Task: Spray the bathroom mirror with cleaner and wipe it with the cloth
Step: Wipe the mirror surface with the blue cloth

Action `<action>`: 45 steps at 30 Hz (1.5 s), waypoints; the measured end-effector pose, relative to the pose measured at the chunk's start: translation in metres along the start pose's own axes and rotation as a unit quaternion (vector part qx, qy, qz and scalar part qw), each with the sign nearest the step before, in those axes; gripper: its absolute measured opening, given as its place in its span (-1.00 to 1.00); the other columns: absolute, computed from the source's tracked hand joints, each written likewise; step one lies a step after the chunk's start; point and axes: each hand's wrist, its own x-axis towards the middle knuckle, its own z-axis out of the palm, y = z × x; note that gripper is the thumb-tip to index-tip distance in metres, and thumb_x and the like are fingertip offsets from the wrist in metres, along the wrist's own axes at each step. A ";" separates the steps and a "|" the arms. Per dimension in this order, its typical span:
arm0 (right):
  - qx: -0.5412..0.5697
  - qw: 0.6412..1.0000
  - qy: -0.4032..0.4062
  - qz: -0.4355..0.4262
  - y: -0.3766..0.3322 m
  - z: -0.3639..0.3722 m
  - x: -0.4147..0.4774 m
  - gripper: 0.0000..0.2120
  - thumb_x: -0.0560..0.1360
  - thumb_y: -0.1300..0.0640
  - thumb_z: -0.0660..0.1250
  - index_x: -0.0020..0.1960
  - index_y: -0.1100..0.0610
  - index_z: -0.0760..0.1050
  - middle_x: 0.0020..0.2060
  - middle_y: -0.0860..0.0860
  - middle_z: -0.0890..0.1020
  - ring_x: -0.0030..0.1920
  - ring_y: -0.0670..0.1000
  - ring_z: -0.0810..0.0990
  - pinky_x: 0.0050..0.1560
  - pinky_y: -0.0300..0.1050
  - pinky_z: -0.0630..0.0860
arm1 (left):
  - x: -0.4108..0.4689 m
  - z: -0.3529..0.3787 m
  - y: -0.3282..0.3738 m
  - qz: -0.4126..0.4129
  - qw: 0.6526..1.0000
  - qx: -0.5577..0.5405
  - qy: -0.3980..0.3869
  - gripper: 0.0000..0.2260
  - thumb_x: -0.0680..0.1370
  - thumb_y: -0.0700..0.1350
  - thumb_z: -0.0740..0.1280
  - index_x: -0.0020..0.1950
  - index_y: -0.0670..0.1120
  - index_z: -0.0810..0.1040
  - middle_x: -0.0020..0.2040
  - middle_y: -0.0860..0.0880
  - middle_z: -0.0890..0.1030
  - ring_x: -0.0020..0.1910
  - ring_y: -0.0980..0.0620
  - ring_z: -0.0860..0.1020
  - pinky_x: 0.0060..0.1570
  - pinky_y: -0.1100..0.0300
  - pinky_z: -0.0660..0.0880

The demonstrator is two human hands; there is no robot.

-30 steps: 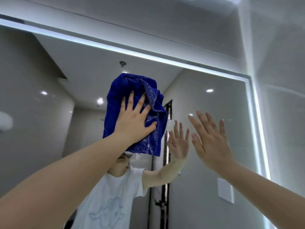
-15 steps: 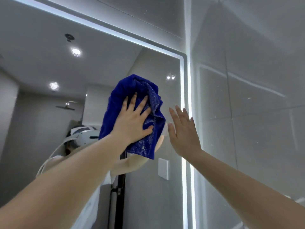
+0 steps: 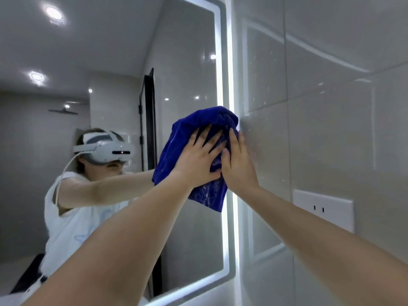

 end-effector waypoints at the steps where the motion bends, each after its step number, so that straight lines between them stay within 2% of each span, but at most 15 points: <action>1: 0.012 1.000 -0.002 0.003 -0.001 0.000 -0.004 -0.51 0.64 0.05 -0.02 0.54 -0.03 -0.03 0.54 0.02 0.03 0.51 0.02 0.08 0.47 -0.02 0.17 | -0.007 0.001 -0.004 0.002 1.000 0.000 -0.001 -0.33 0.53 0.28 0.03 0.54 0.04 -0.08 0.56 -0.03 -0.06 0.52 -0.15 -0.16 0.38 -0.07 -0.37; 5: -0.012 0.999 -0.024 -0.020 -0.012 0.006 -0.023 -0.54 0.64 0.01 -0.06 0.52 -0.15 -0.05 0.54 0.04 0.01 0.52 0.06 0.07 0.44 0.04 0.21 | -0.046 -0.001 -0.029 -0.010 1.000 0.017 -0.008 -0.29 0.51 0.30 0.05 0.53 0.06 -0.15 0.56 -0.04 -0.09 0.51 -0.17 -0.16 0.39 -0.08 -0.34; 7: -0.007 0.999 -0.029 -0.022 -0.026 0.013 -0.032 -0.53 0.64 0.01 -0.06 0.52 -0.14 -0.05 0.54 0.03 0.02 0.53 0.03 0.01 0.48 0.05 0.13 | -0.067 -0.004 -0.048 -0.022 0.999 0.028 -0.006 -0.28 0.50 0.32 0.05 0.53 0.06 -0.16 0.56 -0.04 -0.10 0.51 -0.18 -0.16 0.40 -0.09 -0.31; 13: -0.022 0.998 -0.049 -0.039 -0.095 0.058 -0.049 -0.54 0.64 0.01 -0.11 0.53 -0.07 -0.03 0.54 0.07 0.01 0.54 0.04 -0.04 0.51 0.14 -0.01 | -0.135 -0.024 -0.112 -0.039 0.998 0.042 -0.007 -0.31 0.49 0.31 0.05 0.54 0.06 -0.06 0.56 -0.05 -0.01 0.51 -0.20 -0.07 0.43 -0.10 -0.23; 20: 0.026 0.995 -0.053 -0.078 -0.209 0.126 -0.072 -0.49 0.62 0.07 -0.04 0.54 -0.04 -0.06 0.55 0.04 -0.01 0.53 0.04 -0.01 0.48 0.12 -0.11 | -0.215 -0.051 -0.204 -0.072 0.995 0.066 0.011 -0.35 0.50 0.30 0.05 0.52 0.05 0.08 0.54 -0.05 0.11 0.50 -0.20 0.04 0.44 -0.11 -0.10; 24: 0.047 0.989 -0.058 -0.129 -0.280 0.156 -0.080 -0.49 0.62 0.09 -0.02 0.54 -0.04 -0.06 0.55 0.01 0.00 0.53 0.00 -0.04 0.47 0.04 -0.17 | -0.271 -0.070 -0.269 -0.126 0.988 0.083 0.020 -0.37 0.50 0.29 0.06 0.52 0.05 0.13 0.53 -0.05 0.14 0.50 -0.20 0.07 0.44 -0.10 -0.07; 27: 0.036 0.984 -0.061 -0.164 -0.331 0.182 -0.084 -0.49 0.63 0.09 -0.02 0.54 -0.01 -0.05 0.55 0.02 0.00 0.53 -0.02 -0.05 0.47 0.02 -0.16 | -0.323 -0.085 -0.323 -0.195 0.976 0.095 0.017 -0.36 0.50 0.29 0.07 0.52 0.06 0.09 0.54 -0.05 0.09 0.51 -0.20 0.03 0.44 -0.11 -0.08; 31: 0.003 0.979 -0.059 -0.197 -0.385 0.220 -0.092 -0.47 0.62 0.07 0.02 0.55 0.01 -0.07 0.55 0.01 -0.01 0.54 -0.01 -0.06 0.48 0.05 -0.13 | -0.393 -0.100 -0.383 -0.293 0.951 0.096 0.011 -0.38 0.50 0.27 0.06 0.51 0.05 0.08 0.54 -0.05 0.08 0.50 -0.21 0.01 0.44 -0.12 -0.08; 36: 0.035 0.973 -0.079 -0.214 -0.459 0.259 -0.116 -0.48 0.63 0.06 -0.02 0.55 0.12 -0.04 0.55 0.04 0.00 0.54 -0.03 -0.07 0.51 0.03 -0.15 | -0.467 -0.108 -0.430 -0.399 0.912 0.092 0.018 -0.38 0.51 0.25 0.02 0.50 0.00 0.09 0.53 -0.09 0.10 0.50 -0.23 -0.01 0.45 -0.13 -0.08; 41: 0.059 0.959 -0.119 -0.249 -0.517 0.287 -0.153 -0.47 0.63 0.06 -0.02 0.55 0.13 -0.08 0.55 0.03 -0.01 0.54 -0.04 -0.08 0.52 0.04 -0.14 | -0.490 -0.106 -0.440 -0.412 0.907 0.077 0.038 -0.38 0.52 0.24 0.03 0.51 -0.02 0.08 0.53 -0.11 0.13 0.50 -0.24 0.02 0.45 -0.13 -0.06; 45: 0.067 0.946 -0.139 -0.286 -0.530 0.300 -0.175 -0.45 0.61 0.02 -0.05 0.55 0.12 -0.10 0.55 0.03 -0.01 0.54 -0.01 -0.07 0.52 0.10 -0.11 | -0.490 -0.106 -0.440 -0.408 0.910 0.065 0.041 -0.38 0.52 0.24 0.01 0.51 -0.01 0.08 0.53 -0.10 0.12 0.50 -0.23 0.02 0.45 -0.14 -0.04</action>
